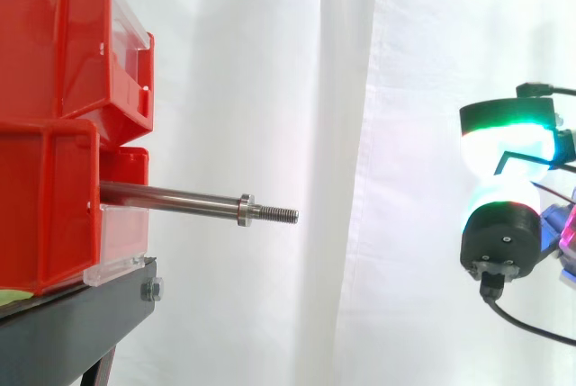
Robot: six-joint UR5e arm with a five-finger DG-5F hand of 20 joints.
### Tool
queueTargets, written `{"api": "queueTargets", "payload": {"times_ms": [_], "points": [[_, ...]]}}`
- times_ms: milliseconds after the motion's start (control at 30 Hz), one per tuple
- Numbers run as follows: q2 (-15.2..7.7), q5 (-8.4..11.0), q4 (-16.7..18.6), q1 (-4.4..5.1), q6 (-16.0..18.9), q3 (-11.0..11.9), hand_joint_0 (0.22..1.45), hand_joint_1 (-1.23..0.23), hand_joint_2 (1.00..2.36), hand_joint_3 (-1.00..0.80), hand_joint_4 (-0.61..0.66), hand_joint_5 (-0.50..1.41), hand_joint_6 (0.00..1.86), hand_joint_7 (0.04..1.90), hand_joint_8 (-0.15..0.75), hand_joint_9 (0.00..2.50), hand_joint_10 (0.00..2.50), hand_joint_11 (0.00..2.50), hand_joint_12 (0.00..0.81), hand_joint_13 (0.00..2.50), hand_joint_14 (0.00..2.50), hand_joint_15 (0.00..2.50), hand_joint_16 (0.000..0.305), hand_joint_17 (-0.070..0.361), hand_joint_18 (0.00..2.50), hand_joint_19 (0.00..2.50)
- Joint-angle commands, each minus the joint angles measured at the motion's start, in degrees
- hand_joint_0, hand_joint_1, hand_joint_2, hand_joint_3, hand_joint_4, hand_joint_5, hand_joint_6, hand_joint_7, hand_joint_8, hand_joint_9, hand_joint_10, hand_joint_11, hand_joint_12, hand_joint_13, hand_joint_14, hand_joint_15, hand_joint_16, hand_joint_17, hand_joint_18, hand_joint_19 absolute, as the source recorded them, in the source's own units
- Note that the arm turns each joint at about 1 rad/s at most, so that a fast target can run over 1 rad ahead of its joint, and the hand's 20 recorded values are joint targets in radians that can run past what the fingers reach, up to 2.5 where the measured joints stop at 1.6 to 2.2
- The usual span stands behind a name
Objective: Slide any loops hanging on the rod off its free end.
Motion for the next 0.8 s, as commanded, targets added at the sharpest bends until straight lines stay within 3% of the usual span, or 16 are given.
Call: {"api": "queueTargets", "payload": {"times_ms": [0, 400, 767], "points": [[0.53, 0.08, -0.51, -0.06, -1.62, 0.0, 0.59, -0.74, 1.02, -0.01, -0.15, -0.14, 0.93, 1.12, 0.326, 1.29, 0.02, 0.61, 0.331, 1.16, 0.01, 0.31, 0.053, 0.119, 1.14, 0.41], [0.44, 0.17, -0.16, -0.06, -9.0, 0.09, 0.59, -0.72, 1.03, -0.08, -0.1, -0.15, 0.92, 1.16, 0.304, 1.36, 0.03, 0.82, 0.309, 1.14, 0.01, 0.33, 0.046, 0.104, 1.09, 0.42], [0.44, 0.26, -0.16, -0.15, -10.59, 0.0, 0.59, -0.71, 1.03, -0.1, -0.09, -0.16, 0.92, 1.14, 0.307, 1.37, 0.02, 0.84, 0.311, 1.15, 0.01, 0.34, 0.046, 0.104, 1.08, 0.43]]}}
